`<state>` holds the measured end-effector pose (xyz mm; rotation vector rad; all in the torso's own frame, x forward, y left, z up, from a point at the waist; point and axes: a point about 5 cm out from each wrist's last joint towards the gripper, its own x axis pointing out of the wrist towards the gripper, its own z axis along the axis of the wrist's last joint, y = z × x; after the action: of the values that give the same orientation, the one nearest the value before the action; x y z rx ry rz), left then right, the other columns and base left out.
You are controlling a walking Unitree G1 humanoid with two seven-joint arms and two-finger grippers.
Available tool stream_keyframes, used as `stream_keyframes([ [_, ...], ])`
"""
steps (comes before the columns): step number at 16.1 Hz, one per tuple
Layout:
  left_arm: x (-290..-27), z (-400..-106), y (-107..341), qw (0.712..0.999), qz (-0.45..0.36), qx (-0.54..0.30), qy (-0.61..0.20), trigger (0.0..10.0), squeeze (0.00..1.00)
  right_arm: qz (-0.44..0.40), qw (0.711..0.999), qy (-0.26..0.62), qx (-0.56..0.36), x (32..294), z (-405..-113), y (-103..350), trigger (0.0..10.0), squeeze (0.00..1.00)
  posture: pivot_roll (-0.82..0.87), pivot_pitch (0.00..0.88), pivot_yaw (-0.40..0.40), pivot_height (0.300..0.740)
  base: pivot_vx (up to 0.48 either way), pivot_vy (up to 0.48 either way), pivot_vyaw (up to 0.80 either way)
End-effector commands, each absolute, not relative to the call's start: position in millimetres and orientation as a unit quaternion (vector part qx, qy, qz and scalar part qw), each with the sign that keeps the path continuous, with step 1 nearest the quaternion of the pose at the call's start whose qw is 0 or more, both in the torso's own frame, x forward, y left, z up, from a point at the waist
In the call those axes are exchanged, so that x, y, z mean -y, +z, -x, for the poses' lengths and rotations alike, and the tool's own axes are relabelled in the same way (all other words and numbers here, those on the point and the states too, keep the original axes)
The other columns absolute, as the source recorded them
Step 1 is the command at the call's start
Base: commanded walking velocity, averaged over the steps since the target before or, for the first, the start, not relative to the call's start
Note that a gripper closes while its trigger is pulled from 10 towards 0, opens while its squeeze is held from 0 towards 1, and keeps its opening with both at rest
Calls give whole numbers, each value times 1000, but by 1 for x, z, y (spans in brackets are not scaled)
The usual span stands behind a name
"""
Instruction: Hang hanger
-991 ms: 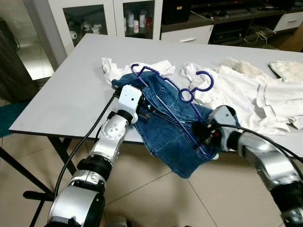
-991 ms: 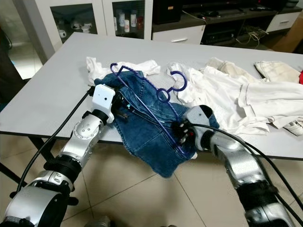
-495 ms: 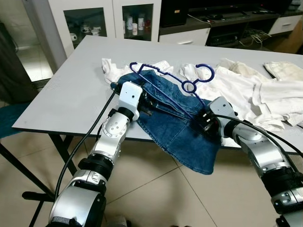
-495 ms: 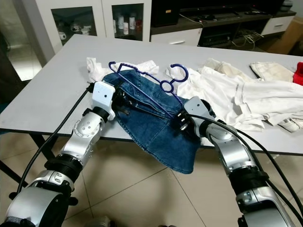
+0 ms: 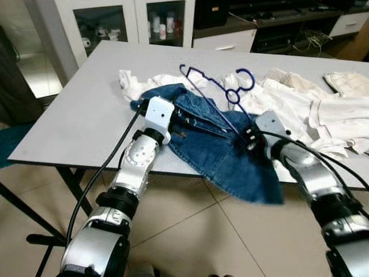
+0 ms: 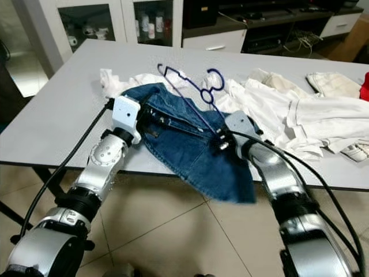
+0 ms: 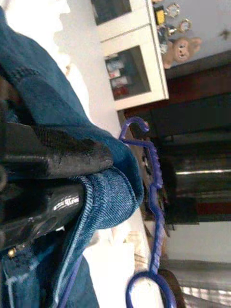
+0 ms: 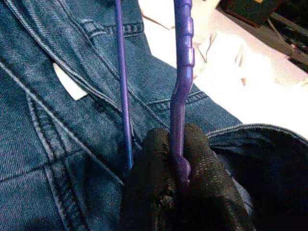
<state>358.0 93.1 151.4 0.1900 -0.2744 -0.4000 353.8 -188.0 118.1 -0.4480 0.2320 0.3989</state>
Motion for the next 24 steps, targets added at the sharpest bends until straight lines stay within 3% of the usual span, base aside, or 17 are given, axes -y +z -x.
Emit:
stream_keyframes([
  [1, -91, -358, 167, 961, -87, 175, -198, 10000, 0, 226, 949, 177, -133, 194, -354, 111, 10000, 0, 115, 0, -19, 740, 0, 0, 0],
  [8, -92, -355, 198, 947, -79, 253, -182, 10000, 0, 220, 962, 133, -98, 162, -377, 119, 10000, 0, 130, 0, -24, 740, 0, 0, 0],
  [17, -99, -354, 199, 951, -47, 252, -171, 10000, 0, 155, 977, 127, -67, 177, -378, 131, 10000, 0, 123, 0, -24, 740, 0, 0, 0],
  [18, -96, -353, 193, 951, -50, 238, -193, 10000, 1000, 143, 980, 128, -57, 182, -376, 135, 10000, 0, 115, 0, -19, 740, 0, 0, 0],
  [21, -90, -350, 190, 946, -73, 237, -211, 10000, 1000, 122, 985, 120, -35, 193, -370, 142, 10000, 0, 110, 0, -16, 740, 0, 0, 0],
  [23, -96, -354, 191, 954, -69, 230, -177, 10000, 1000, 115, 988, 106, -9, 204, -365, 150, 10000, 0, 105, 0, -13, 740, 0, 0, 0],
  [24, -100, -355, 191, 957, -64, 228, -169, 10000, 0, 113, 989, 96, 4, 209, -363, 155, 10000, 0, 103, 0, -12, 740, 0, 0, 0],
])
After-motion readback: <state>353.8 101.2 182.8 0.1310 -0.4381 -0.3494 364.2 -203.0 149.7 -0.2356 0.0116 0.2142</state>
